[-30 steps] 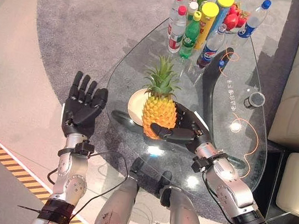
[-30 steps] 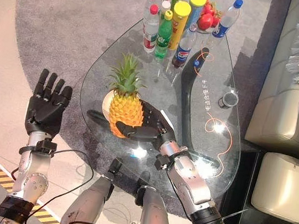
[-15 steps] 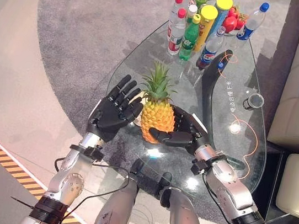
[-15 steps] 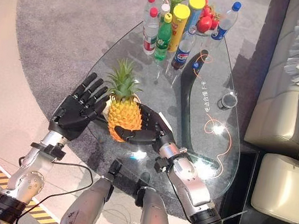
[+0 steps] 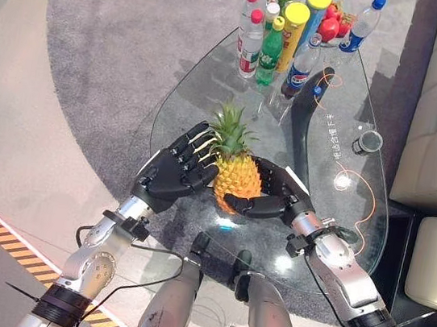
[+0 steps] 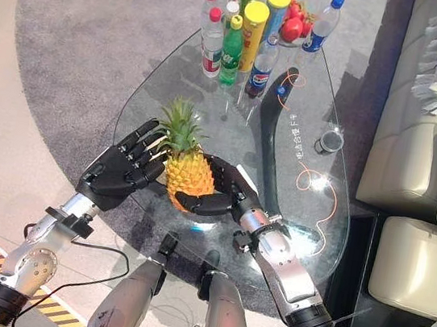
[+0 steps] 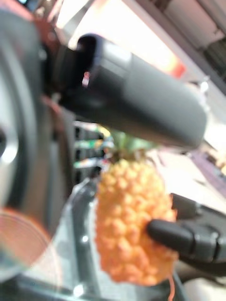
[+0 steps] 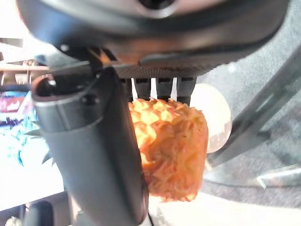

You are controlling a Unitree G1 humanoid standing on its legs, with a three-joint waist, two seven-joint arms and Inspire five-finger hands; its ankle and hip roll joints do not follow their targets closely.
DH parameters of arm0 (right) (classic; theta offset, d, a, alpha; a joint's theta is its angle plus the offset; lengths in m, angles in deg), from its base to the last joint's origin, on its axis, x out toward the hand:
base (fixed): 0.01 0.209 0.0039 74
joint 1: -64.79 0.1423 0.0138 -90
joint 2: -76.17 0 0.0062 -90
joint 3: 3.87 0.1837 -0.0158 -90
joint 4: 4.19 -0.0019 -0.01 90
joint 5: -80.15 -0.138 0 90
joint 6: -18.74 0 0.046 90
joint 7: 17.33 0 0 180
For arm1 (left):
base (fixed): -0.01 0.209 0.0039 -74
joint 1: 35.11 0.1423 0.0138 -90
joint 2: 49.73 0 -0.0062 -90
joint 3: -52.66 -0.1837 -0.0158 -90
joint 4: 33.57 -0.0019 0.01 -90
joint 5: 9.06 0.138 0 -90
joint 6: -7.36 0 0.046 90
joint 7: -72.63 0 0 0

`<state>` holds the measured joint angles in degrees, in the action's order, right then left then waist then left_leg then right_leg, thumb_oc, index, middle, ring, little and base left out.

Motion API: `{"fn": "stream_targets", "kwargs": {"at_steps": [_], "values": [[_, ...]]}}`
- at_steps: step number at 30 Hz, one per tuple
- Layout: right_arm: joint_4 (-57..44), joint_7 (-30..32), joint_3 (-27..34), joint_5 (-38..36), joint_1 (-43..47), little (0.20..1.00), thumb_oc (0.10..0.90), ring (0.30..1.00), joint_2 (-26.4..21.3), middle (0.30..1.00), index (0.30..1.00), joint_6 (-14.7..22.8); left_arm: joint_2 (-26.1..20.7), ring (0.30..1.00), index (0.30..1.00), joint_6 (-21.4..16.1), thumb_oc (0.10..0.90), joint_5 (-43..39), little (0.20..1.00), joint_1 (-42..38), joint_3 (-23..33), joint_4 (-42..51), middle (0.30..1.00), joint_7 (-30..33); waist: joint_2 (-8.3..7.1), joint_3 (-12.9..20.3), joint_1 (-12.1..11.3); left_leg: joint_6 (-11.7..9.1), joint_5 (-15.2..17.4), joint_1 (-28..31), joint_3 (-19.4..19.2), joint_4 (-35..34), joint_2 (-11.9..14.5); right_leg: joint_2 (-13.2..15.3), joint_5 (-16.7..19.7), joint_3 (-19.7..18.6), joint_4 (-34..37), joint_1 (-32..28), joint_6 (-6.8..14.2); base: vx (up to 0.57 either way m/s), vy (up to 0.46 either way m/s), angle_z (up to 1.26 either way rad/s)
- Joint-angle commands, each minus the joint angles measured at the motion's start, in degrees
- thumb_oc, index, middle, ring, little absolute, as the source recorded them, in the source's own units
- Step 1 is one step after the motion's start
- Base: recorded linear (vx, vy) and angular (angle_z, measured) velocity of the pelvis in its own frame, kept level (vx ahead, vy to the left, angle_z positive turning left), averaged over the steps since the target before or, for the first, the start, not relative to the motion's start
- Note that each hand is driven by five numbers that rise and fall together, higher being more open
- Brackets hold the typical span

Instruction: Pick up the fruit to the plate

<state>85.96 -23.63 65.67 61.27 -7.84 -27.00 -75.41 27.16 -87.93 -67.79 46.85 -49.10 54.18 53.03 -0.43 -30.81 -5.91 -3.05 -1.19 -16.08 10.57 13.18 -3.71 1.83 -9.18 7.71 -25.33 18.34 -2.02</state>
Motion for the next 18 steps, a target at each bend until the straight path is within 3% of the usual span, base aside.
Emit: {"fn": "stream_targets", "kwargs": {"at_steps": [1,8,18], "values": [[-13.5,-6.8,-2.8,4.5,3.5,0.200,0.100,0.300,-1.9,0.300,0.300,5.2,-0.1,0.900,0.900,-4.2,0.800,-3.7,0.900,1.2,1.7,11.0,0.900,-3.2,0.16,3.8,2.1,4.2,3.2,-2.1,-3.5,8.3,-2.9,-2.0,4.2,-4.0,5.0,-3.7,0.5,0.01,0.023,-0.03],[-17.7,-13.6,-7.6,7.8,4.7,0.200,0.100,0.300,-4.0,0.300,0.300,3.8,0.0,0.900,0.900,-4.6,0.800,-3.4,0.900,0.9,0.4,11.9,0.900,-1.6,0.13,3.6,2.1,4.2,3.0,-2.4,-3.3,8.2,-3.0,-2.0,4.2,-4.4,4.9,-3.3,0.6,0.00,0.000,0.00],[-22.6,-9.7,-11.1,14.1,8.0,0.200,0.100,0.300,-5.9,0.300,0.300,5.4,-0.2,0.900,0.900,-5.2,0.800,-6.2,0.900,0.8,-1.4,14.5,0.900,1.8,0.29,3.1,2.3,4.2,2.7,-2.7,-3.2,7.9,-3.1,-2.3,4.3,-5.1,5.0,-2.8,0.8,0.00,0.000,0.00]]}}
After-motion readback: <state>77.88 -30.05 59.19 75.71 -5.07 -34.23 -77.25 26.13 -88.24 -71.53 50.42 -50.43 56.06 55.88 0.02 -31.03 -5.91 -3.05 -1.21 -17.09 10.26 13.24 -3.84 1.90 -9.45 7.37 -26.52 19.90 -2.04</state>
